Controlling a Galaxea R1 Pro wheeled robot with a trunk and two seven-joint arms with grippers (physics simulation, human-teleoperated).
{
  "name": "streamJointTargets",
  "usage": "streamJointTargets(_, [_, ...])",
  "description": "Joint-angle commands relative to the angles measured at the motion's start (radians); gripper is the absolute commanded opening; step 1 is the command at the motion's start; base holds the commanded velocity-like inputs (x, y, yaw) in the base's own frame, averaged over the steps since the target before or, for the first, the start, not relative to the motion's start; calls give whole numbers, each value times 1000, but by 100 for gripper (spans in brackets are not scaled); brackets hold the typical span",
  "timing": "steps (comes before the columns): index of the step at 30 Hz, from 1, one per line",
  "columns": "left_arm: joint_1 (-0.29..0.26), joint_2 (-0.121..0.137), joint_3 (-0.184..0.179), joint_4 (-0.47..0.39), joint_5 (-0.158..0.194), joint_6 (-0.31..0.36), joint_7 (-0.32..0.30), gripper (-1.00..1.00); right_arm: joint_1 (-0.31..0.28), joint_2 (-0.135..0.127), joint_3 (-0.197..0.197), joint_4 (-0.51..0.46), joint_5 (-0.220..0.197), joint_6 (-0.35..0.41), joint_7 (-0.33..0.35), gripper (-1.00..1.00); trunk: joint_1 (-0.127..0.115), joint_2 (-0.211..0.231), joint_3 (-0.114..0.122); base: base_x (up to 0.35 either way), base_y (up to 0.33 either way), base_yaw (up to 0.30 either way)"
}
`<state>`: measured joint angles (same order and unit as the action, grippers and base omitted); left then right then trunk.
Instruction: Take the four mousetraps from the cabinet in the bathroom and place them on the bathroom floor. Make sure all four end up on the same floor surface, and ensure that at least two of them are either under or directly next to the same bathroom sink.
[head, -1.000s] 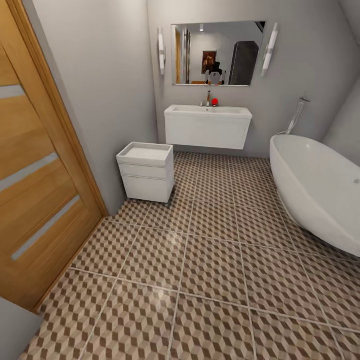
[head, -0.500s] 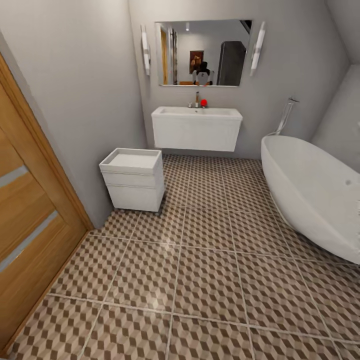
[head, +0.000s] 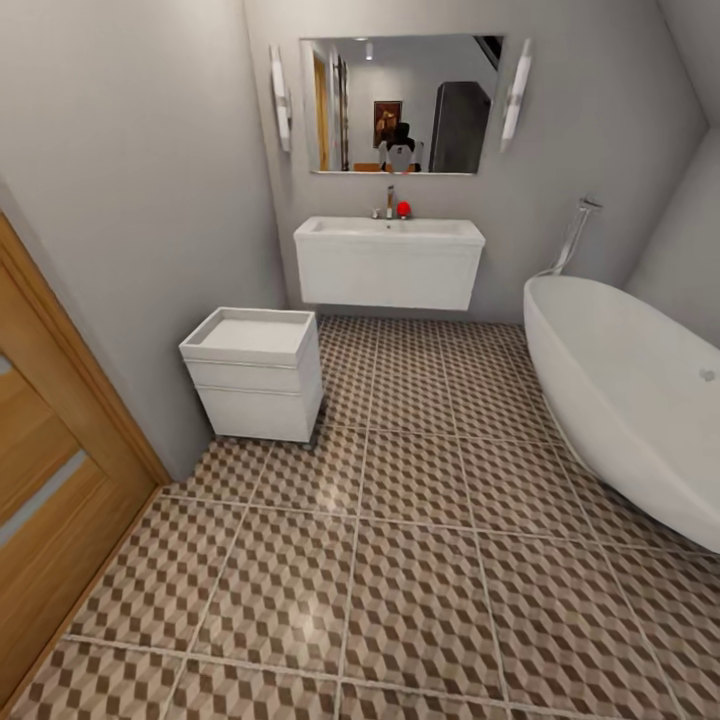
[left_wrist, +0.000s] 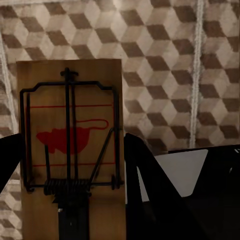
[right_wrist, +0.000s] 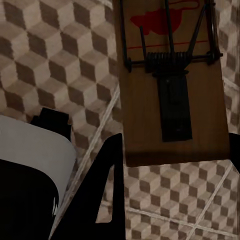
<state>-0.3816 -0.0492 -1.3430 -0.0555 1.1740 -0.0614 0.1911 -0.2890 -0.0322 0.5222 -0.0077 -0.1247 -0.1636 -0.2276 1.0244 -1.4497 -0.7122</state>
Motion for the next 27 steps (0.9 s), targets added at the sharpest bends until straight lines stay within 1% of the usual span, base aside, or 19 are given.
streamJointTargets(1, [0,0,-9,-1,6,-1,5,-100,0,0,9,0,-12,-4,-1,-100,1,0,-1,335,0,0])
streamJointTargets(27, [0,0,-9,-1,6,0,5,-100,0,-6,9,2,-12,-5,-1,-100,1,0,-2,335,0,0])
